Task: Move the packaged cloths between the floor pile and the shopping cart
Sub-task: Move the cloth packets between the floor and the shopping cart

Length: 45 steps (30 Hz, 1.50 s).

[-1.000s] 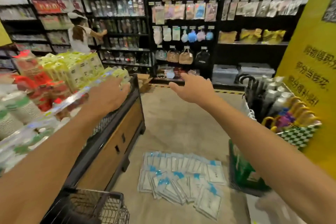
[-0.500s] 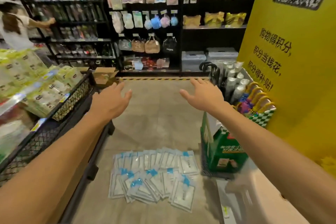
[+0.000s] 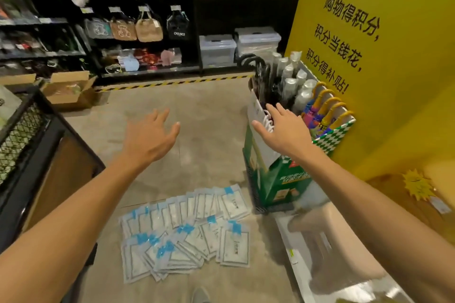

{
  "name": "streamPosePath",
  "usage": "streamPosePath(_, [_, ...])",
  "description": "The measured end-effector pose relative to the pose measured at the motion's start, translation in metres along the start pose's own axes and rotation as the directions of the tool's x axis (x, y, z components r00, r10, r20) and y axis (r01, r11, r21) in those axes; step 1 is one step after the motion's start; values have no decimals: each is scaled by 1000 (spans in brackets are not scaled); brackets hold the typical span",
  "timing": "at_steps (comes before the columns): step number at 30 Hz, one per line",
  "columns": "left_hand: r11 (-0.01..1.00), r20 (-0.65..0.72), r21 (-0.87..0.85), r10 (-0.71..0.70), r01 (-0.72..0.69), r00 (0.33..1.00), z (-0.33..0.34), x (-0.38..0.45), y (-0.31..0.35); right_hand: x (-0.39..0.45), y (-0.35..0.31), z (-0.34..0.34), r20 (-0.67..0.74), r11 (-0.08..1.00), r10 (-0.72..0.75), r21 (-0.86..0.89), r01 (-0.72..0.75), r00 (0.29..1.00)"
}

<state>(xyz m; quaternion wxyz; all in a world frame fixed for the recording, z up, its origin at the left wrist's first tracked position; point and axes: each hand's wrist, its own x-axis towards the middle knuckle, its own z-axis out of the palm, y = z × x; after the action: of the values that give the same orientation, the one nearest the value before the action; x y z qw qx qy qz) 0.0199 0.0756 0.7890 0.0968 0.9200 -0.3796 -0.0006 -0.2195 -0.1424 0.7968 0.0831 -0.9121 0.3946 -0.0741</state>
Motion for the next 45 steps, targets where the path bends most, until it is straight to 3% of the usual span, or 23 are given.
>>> streamPosePath(12, [994,257,-92,74,-52,963,146,64,-37,26,9,140,100,987,160,-15,-160,982])
streamPosePath(22, [998,400,25,43,-58,915,333,54,-50,20,76,302,280,960,278,-38,-278,919])
streamPosePath(29, [1000,406,12,-22,18,914,481,49,-55,11,132,442,309,949,312,-54,-311,898])
streamPosePath(45, [989,510,145,-50,-28,859,851,-33,-118,-68,221,812,472,923,372,-95,-373,800])
